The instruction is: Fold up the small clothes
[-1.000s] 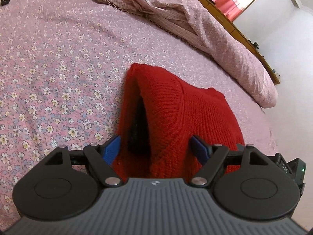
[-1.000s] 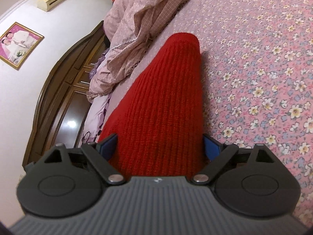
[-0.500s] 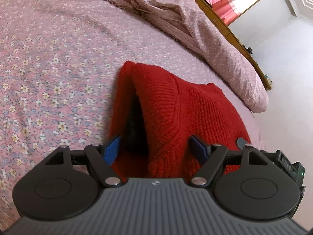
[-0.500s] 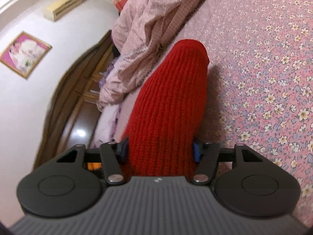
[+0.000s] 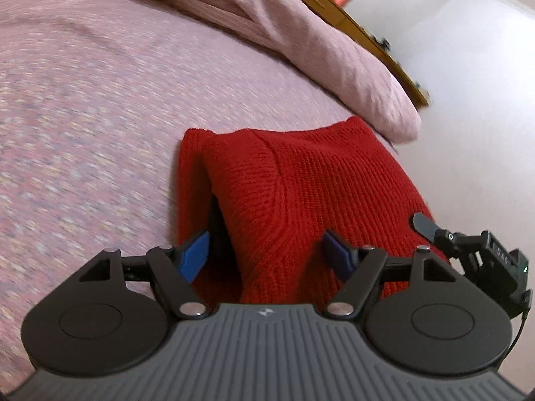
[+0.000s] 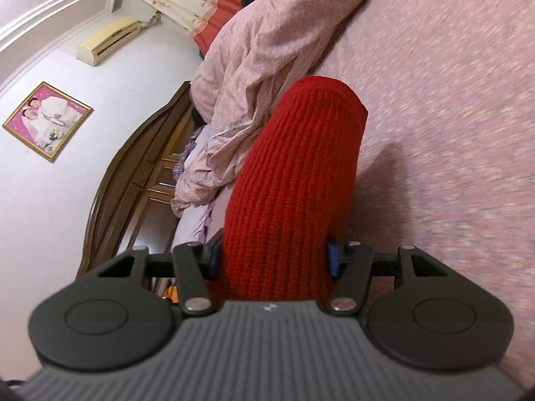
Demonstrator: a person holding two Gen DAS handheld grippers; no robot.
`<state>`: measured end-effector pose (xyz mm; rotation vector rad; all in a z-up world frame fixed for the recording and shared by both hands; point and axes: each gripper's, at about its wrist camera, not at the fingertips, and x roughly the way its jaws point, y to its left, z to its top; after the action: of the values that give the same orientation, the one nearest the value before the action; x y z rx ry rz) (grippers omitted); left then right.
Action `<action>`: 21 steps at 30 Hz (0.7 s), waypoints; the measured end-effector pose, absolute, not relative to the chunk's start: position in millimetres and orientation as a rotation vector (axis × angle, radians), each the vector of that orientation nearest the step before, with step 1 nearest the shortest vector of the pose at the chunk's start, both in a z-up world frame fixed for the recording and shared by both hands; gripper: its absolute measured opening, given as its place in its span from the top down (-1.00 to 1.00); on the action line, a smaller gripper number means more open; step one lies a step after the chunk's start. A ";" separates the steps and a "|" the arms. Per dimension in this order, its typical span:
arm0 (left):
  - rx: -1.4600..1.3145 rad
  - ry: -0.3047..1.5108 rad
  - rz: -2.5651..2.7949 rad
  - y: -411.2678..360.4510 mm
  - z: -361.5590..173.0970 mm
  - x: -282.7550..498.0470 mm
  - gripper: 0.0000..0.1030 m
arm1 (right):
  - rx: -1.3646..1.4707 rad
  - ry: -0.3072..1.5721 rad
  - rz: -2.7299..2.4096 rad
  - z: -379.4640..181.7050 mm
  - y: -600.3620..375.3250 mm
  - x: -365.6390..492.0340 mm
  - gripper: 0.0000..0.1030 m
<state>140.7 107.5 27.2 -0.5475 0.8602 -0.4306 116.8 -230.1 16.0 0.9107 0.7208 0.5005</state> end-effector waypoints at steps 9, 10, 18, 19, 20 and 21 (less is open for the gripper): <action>-0.401 0.907 -0.469 49.4 30.3 118.2 -0.51 | 0.884 0.756 0.421 16.8 -272.7 81.2 -0.14; -0.380 0.913 -0.455 45.3 29.6 117.2 -0.51 | 0.878 0.767 0.405 13.7 -274.1 81.2 -0.15; -0.278 0.915 -0.389 41.0 29.6 113.1 -0.53 | 0.785 0.821 0.301 -21.8 -273.6 76.5 -0.23; -0.269 0.913 -0.383 39.8 30.8 112.0 -0.53 | 0.767 0.814 0.296 -22.3 -272.1 75.0 -0.24; -0.259 0.909 -0.376 38.0 32.2 110.6 -0.53 | 0.756 0.807 0.292 -21.5 -270.9 73.1 -0.27; -0.247 0.904 -0.370 36.2 33.9 108.8 -0.53 | 0.748 0.802 0.286 -20.2 -270.0 71.7 -0.31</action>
<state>108.8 36.2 33.9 -0.2473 0.9043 -0.3697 71.7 -270.0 -20.2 0.7478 0.8024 0.2862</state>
